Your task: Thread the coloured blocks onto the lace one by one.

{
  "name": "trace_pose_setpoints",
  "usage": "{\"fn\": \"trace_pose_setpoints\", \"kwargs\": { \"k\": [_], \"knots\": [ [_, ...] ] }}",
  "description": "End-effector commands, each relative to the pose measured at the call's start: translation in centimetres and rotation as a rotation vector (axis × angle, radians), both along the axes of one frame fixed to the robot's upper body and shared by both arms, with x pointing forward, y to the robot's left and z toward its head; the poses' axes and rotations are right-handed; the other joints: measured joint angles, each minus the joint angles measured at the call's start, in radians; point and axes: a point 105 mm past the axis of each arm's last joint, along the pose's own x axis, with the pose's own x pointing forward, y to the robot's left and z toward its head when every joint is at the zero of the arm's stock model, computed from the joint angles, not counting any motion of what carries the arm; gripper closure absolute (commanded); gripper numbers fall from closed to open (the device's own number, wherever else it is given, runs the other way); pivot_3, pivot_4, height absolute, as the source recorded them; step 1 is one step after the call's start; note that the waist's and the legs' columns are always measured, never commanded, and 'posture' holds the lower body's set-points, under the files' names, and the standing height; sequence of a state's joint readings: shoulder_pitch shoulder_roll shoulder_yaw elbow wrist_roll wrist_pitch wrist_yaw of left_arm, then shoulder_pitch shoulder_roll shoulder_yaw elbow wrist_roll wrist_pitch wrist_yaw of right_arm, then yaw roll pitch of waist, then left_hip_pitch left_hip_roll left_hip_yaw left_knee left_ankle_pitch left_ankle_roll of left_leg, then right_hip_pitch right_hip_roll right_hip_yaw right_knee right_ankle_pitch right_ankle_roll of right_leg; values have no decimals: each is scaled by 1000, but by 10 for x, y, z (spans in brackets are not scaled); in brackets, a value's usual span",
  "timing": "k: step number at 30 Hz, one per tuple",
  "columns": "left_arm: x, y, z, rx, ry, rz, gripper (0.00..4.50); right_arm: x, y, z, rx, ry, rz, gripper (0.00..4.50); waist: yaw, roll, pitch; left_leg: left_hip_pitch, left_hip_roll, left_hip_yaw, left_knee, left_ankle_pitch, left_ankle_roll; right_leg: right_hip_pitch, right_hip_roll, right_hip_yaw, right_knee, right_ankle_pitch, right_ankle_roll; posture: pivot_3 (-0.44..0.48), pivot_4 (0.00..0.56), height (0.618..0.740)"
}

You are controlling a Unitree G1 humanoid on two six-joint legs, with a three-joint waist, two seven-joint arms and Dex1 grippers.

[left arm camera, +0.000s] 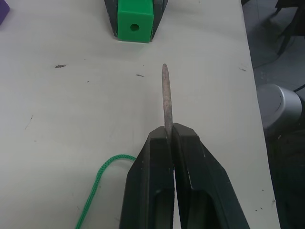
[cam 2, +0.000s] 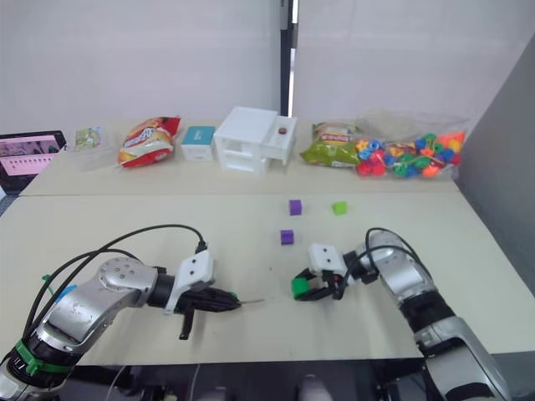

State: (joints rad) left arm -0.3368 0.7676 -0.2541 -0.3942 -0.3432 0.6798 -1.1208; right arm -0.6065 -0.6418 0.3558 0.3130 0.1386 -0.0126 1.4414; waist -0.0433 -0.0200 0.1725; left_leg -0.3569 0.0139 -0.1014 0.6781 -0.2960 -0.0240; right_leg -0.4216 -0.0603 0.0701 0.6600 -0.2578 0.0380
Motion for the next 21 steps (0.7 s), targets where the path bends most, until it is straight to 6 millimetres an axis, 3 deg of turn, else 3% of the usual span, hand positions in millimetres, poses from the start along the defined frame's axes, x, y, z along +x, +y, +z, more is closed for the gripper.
{"fn": "trace_pose_setpoints", "kwargs": {
  "k": [1,4,10,21],
  "knots": [
    [5,-1,8,9,-48,-7,4500,0,12,22,68,-24,-70,3300,-1,0,0,0,0,0,0,0,0,0,0,0,0,0,0,0,150,740],
    [9,-2,7,30,-63,9,4500,-14,24,25,91,17,-100,3300,0,0,0,0,0,0,0,0,0,-1,0,0,2,0,0,0,150,740],
    [13,-7,7,54,-76,22,4500,-33,34,10,78,34,-117,3300,2,0,0,0,-1,-1,1,0,0,0,0,0,1,0,0,0,150,740],
    [9,-21,1,112,-51,-12,4500,-27,41,3,51,-5,-150,3300,-2,0,0,0,0,-1,1,0,0,0,1,0,1,0,0,0,150,740]
  ]
}}
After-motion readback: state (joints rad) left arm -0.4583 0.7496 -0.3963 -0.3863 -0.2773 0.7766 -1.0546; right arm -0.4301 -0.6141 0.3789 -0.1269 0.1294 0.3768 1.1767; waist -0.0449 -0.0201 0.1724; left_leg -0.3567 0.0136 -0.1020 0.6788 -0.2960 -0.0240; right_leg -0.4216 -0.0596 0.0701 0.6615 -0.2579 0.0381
